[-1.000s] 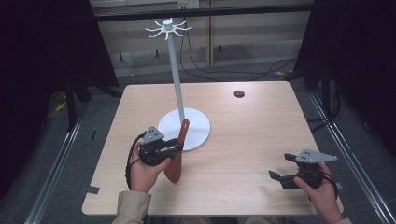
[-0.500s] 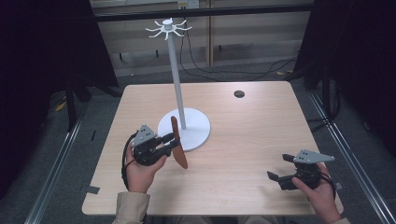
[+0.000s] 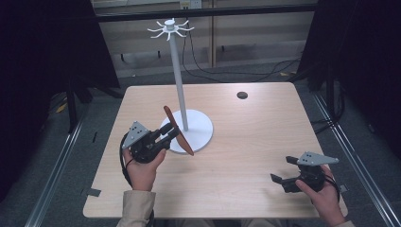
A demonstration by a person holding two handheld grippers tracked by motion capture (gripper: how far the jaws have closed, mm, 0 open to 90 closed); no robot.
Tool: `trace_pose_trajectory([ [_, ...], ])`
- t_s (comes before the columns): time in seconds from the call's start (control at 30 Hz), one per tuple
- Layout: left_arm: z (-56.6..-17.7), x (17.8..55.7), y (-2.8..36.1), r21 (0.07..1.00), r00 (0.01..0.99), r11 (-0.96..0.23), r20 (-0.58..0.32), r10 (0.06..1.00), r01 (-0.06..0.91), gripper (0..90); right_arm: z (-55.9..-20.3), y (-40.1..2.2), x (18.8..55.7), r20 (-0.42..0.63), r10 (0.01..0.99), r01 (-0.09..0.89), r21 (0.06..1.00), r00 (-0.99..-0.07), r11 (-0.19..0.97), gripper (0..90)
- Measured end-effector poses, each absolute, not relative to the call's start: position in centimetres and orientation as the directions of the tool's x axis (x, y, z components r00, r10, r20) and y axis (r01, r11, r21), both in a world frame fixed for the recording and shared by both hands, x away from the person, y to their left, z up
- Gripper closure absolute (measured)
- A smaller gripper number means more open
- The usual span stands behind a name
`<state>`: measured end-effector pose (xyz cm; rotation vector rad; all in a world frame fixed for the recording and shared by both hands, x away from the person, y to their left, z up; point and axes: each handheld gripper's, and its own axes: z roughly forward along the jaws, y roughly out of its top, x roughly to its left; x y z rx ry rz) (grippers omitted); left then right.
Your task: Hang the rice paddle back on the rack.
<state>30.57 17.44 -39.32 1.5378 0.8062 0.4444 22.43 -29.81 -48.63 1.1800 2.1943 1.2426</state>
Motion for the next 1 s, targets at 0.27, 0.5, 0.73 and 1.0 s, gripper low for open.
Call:
trace_pose_trajectory([
  [0.27,-37.9,31.0,17.6,0.982,0.682,0.097,-0.183,0.708,0.163,66.5,-48.6,-29.8,22.4,0.090,0.802,0.489,0.831,-0.590,0.266,5.8],
  [0.5,-36.7,31.6,17.5,0.980,0.655,0.155,-0.200,0.728,0.126,66.5,-48.5,-29.8,22.4,0.091,0.802,0.488,0.832,-0.591,0.265,5.8],
  [0.73,-35.3,31.9,17.3,0.981,0.631,0.177,-0.188,0.753,0.081,66.5,-48.5,-30.0,22.4,0.088,0.802,0.482,0.835,-0.591,0.264,5.8],
  [1.0,-33.6,32.1,17.0,0.982,0.599,0.182,-0.176,0.781,0.051,66.5,-48.5,-29.9,22.3,0.087,0.802,0.484,0.834,-0.591,0.266,5.8],
])
